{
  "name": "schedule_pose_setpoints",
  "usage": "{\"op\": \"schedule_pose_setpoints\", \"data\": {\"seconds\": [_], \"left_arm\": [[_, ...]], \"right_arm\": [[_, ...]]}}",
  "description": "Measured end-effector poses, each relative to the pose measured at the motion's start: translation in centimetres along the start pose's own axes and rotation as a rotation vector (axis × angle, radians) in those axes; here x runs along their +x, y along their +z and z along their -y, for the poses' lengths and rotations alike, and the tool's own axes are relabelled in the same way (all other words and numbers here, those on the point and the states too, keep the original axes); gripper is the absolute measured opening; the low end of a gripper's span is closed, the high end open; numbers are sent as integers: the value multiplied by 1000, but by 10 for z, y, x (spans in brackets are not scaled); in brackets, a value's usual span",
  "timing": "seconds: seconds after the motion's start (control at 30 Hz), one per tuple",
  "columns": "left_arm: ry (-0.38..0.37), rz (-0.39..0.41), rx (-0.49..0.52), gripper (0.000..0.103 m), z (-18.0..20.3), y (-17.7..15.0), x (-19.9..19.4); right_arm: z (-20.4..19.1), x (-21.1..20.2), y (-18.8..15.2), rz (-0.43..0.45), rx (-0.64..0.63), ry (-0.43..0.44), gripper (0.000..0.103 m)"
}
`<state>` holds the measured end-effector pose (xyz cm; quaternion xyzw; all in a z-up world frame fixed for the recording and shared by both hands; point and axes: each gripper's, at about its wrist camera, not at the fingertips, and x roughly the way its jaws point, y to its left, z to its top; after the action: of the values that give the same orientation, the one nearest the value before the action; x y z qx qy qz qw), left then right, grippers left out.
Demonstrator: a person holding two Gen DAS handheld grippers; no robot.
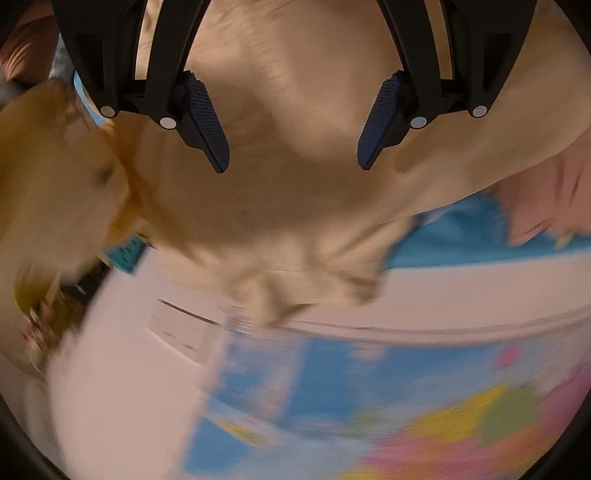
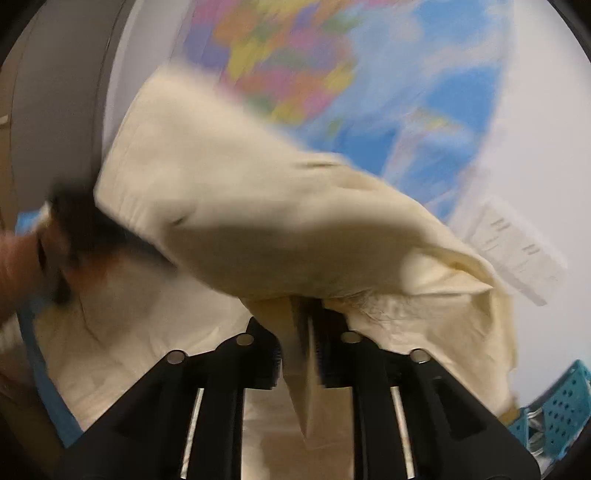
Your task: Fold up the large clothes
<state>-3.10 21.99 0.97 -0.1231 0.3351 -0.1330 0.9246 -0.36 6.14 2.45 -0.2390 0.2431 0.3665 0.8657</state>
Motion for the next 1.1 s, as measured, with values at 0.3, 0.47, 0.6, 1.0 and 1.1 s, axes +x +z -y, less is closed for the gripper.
{"op": "schedule_pose_setpoints", "data": {"seconds": [0.3,0.47,0.6,1.0,1.1], "left_arm": [[20,-60,24,71,-32,-21,-16],[-143,-111,214,81,8,-35,-13],[-265,-170,342,96,41,-55,-6],[-182,-264,380,18,57,-57,10],[-196,-224,421,17,60,-61,-13]], "right_arm": [[-19,22,-41,-223,-122,7,84],[-15,-3,-45,-244,-155,-39,86],[10,-43,-49,-178,-21,47,86],[180,6,-7,-258,441,46,68],[169,43,-7,-425,338,81,72]]}}
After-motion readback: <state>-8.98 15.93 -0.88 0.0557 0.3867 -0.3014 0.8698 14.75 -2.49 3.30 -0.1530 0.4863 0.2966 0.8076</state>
